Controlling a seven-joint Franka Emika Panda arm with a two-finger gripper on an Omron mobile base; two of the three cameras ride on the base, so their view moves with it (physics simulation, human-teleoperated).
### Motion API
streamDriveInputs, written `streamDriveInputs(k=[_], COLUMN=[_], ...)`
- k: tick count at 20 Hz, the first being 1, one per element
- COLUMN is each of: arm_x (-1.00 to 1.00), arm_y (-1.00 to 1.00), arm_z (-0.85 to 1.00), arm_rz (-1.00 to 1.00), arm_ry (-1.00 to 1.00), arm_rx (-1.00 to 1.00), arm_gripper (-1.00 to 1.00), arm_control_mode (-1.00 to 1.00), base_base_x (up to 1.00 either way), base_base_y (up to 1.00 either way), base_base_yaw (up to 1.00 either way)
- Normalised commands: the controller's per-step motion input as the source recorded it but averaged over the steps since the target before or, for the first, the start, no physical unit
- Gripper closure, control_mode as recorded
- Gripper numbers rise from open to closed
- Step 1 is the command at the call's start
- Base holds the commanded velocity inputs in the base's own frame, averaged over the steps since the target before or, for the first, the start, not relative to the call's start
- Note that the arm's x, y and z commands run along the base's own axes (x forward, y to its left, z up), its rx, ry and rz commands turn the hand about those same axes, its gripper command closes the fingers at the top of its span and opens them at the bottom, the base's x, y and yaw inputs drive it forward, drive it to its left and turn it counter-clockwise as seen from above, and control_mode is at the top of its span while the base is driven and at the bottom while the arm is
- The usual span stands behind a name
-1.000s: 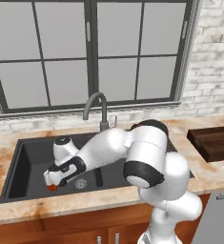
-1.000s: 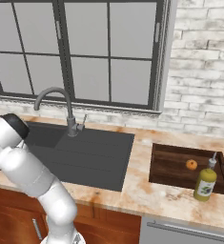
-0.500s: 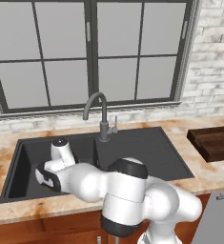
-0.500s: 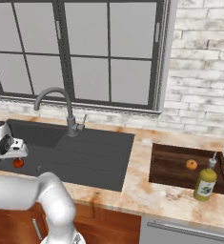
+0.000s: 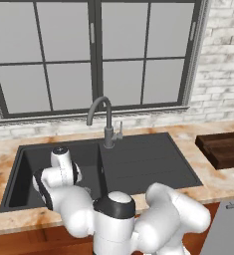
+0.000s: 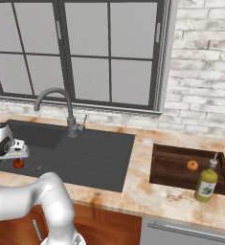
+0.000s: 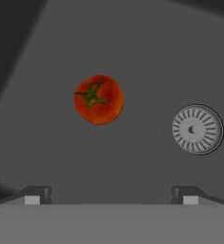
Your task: Pick up all produce items and place them in the sink. Turn on the sink faucet to wash them. Then turn the sink off and put them in the tray.
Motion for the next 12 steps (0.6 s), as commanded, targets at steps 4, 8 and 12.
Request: streamDriveInputs(k=[4, 8, 12], arm_x=[0.20, 0.19, 0.26], arm_y=[0.18, 0.19, 0.08], arm_z=[-0.18, -0.23, -0.25], arm_rz=[0.00, 0.00, 0.00], arm_ry=[0.00, 0.00, 0.00], arm_rx=[0.00, 0.00, 0.00], arm_gripper=[-1.00, -1.00, -1.00], arm_control_mode=[-1.00, -1.00, -1.00], base_base_x=[0.00, 0.00, 0.00], base_base_y=[0.00, 0.00, 0.00], base_base_yaw=[0.00, 0.00, 0.00])
